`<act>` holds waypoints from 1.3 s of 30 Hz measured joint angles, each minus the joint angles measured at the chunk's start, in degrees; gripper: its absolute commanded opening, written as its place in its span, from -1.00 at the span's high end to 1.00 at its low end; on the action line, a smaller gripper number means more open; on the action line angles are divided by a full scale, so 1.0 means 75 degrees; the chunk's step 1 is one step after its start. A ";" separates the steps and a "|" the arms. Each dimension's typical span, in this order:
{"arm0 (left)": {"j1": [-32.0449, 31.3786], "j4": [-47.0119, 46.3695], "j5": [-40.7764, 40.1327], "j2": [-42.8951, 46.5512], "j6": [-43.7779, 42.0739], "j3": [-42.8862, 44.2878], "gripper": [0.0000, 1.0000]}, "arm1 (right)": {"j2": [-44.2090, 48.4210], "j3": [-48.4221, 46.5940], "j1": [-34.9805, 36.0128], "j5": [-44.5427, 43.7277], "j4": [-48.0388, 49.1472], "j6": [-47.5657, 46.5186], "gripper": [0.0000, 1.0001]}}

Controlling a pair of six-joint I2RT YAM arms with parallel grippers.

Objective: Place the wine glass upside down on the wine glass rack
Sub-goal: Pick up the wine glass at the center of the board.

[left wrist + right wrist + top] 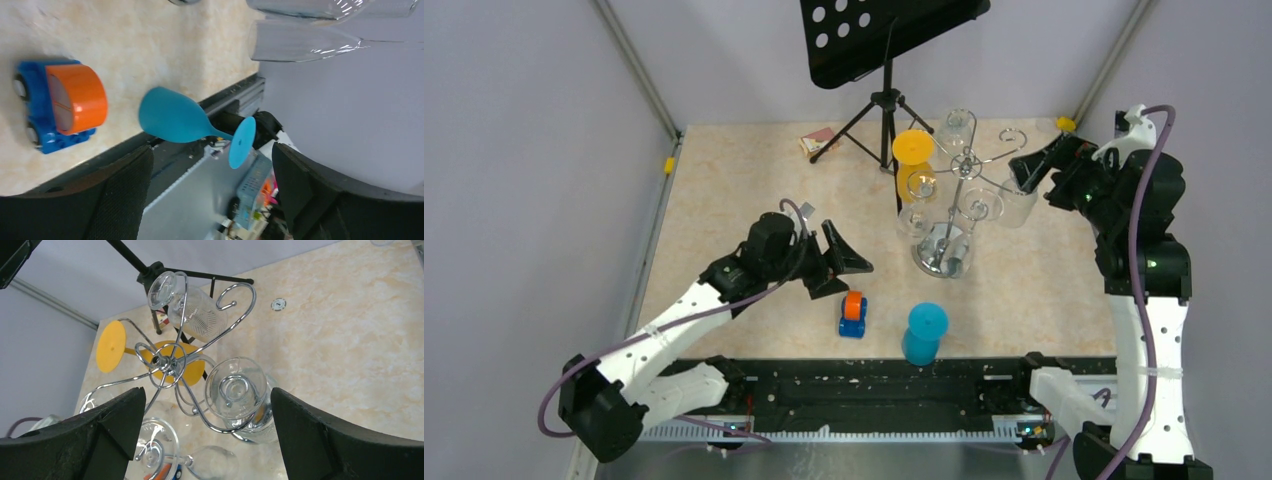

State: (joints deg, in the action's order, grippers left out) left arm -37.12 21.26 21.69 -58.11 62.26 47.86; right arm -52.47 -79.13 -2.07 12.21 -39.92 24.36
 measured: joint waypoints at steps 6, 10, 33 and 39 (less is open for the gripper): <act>-0.0297 -0.1440 0.1172 -0.0877 0.1303 -0.0472 -0.80 | 0.0029 0.0000 0.0000 0.0376 -0.0087 0.0047 -0.90; -0.0842 -0.2046 0.1609 -0.1533 0.1585 -0.0472 -0.78 | 0.0044 0.0003 0.0000 0.0557 -0.0137 0.0044 -0.90; -0.1988 -0.5013 0.3031 -0.3724 0.3191 -0.0466 0.59 | 0.0044 0.0003 0.0000 0.0807 -0.0233 0.0017 -0.90; -0.1999 -0.5225 0.3107 -0.3780 0.3311 -0.0434 1.00 | 0.0023 -0.0006 0.0000 0.0819 -0.0233 0.0015 -0.90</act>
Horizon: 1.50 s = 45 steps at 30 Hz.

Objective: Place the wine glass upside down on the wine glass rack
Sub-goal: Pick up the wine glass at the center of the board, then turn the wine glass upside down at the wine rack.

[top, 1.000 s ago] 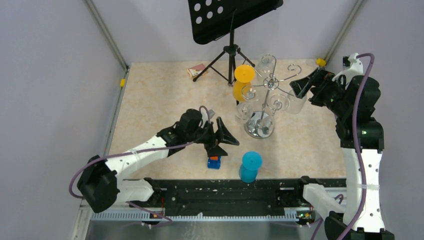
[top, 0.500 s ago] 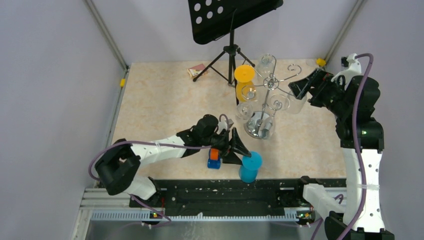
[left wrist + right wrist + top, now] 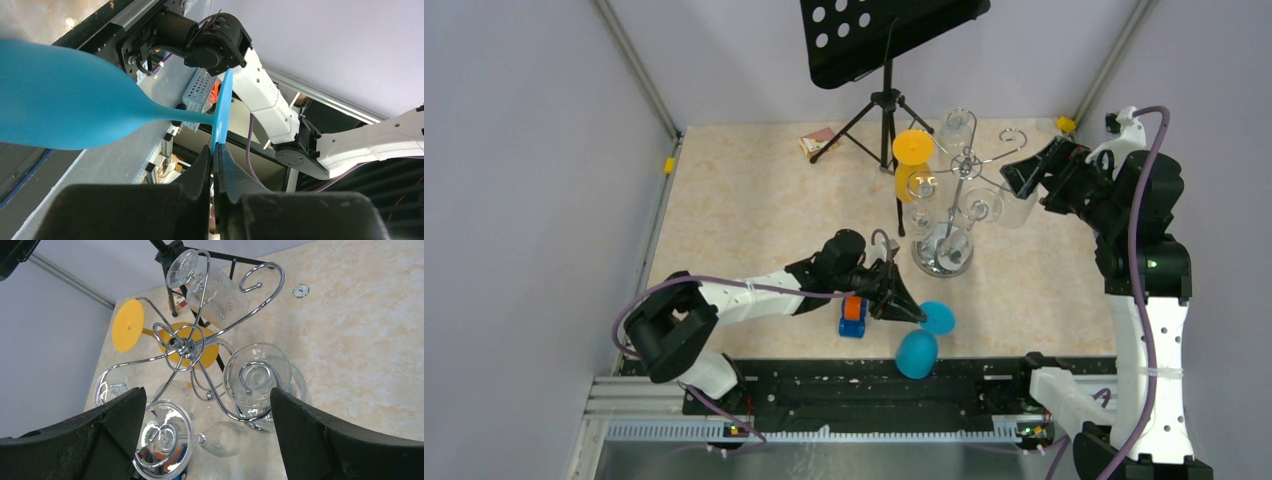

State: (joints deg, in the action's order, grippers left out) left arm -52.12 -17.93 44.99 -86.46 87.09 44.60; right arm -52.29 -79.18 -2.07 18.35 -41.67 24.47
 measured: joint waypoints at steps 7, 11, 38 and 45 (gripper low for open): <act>-0.0009 0.0353 0.0020 -0.0012 -0.0227 0.0245 1.00 | -0.0184 -0.0172 0.0000 0.0195 -0.0061 0.0035 -0.88; -0.0009 0.1649 -0.0102 0.0009 -0.0918 0.1064 1.00 | -0.0280 -0.0405 0.0000 0.0294 -0.0099 0.0117 -0.88; 0.1005 0.8378 -0.2404 0.2113 -0.6965 0.7784 1.00 | -0.1320 -0.1859 0.0000 0.2302 0.0705 0.1757 -0.65; 0.1207 0.8402 -0.3605 0.1944 -0.8113 0.9474 1.00 | -0.1842 -0.1859 0.0000 0.3867 0.2186 0.2888 -0.59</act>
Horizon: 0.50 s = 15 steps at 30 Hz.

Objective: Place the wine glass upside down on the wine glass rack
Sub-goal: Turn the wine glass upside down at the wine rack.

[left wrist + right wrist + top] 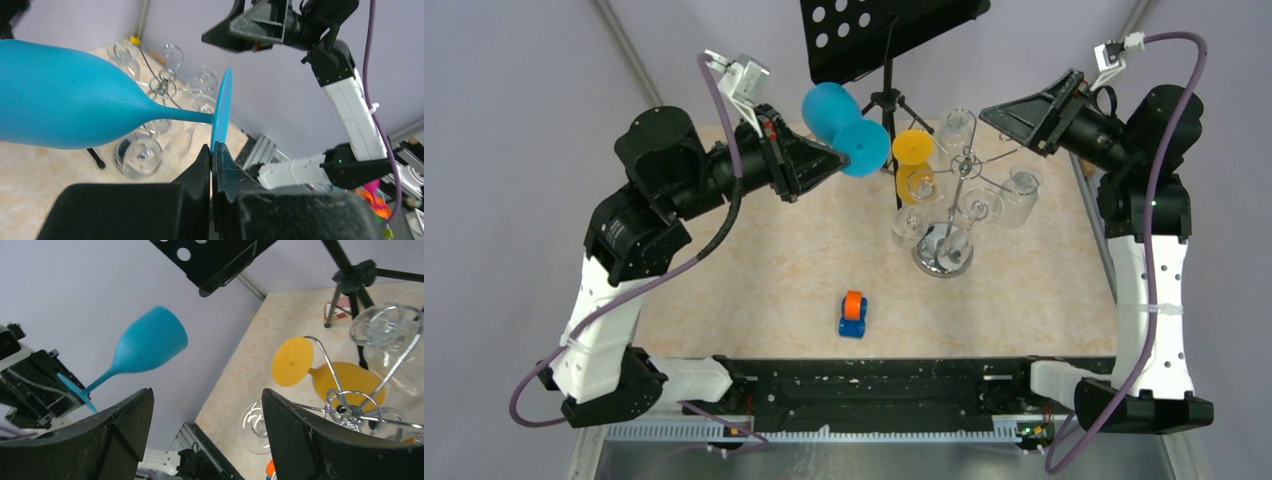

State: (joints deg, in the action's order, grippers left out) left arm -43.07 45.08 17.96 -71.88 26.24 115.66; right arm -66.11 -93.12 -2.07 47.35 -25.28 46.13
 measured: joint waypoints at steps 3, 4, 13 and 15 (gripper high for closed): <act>0.0087 -0.0414 -0.0149 -0.0152 -0.0114 0.0175 1.00 | -0.0163 0.0015 0.0000 0.0527 0.0720 0.0493 -0.56; 0.0105 -0.0527 -0.0143 -0.0207 -0.0096 0.0175 1.00 | -0.0195 0.0017 0.0000 0.0667 0.0962 0.0691 -0.56; 0.0195 -0.1676 0.0405 -0.1262 0.0804 0.0114 1.00 | -0.0358 0.0277 0.0484 0.1139 0.3171 0.2261 -0.32; 0.0210 -0.1859 0.0490 -0.1355 0.0985 -0.0009 1.00 | -0.0469 0.0277 0.0822 0.1189 0.3483 0.2492 -0.30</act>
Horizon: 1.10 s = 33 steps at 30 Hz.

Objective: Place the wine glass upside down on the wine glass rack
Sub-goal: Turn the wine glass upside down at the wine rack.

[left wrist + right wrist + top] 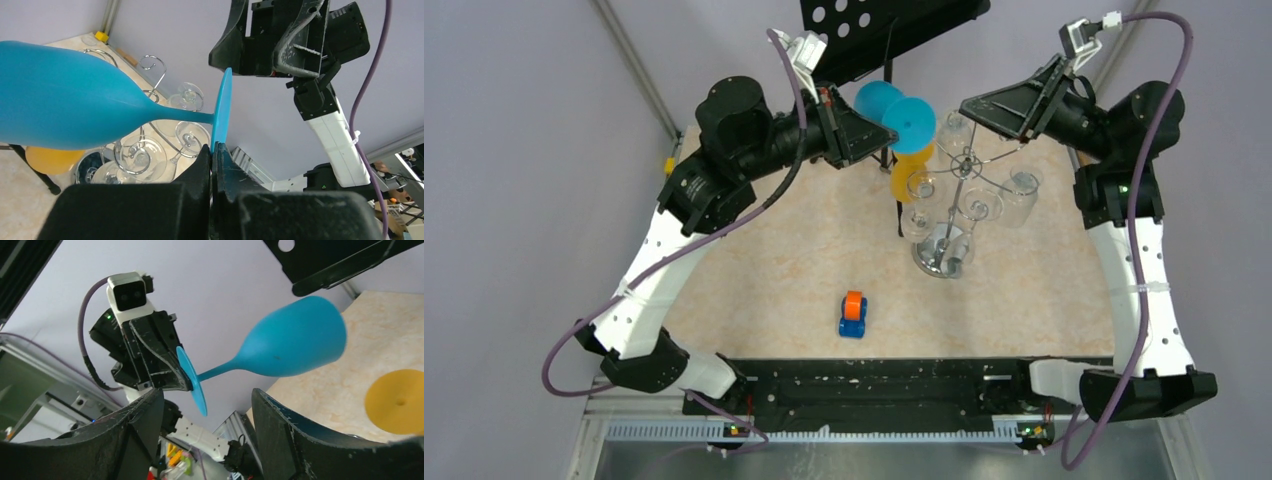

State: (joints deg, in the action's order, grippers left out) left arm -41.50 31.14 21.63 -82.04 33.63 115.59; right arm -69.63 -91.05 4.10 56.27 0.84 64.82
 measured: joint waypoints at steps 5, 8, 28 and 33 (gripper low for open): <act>0.0050 -0.0411 0.0230 -0.0035 0.0364 -0.0105 1.00 | -0.0283 -0.0009 0.0595 0.0038 0.0382 0.0329 -0.19; 0.0102 -0.0685 0.0364 -0.0035 0.0545 -0.0105 1.00 | -0.0414 -0.0017 0.0898 0.0032 0.0449 0.0425 -0.10; 0.0309 -0.1294 0.0699 -0.0140 0.1078 -0.0306 0.38 | -0.0851 -0.0131 0.1781 0.0085 0.1119 0.0673 1.00; 0.0370 -0.1524 0.0793 -0.0052 0.0991 -0.0676 -0.27 | -0.0898 -0.0134 0.1784 0.0087 0.1198 0.0734 1.00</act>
State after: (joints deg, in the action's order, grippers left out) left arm -38.72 19.70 27.57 -82.43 41.06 110.52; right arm -76.36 -92.05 17.47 56.93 9.82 70.32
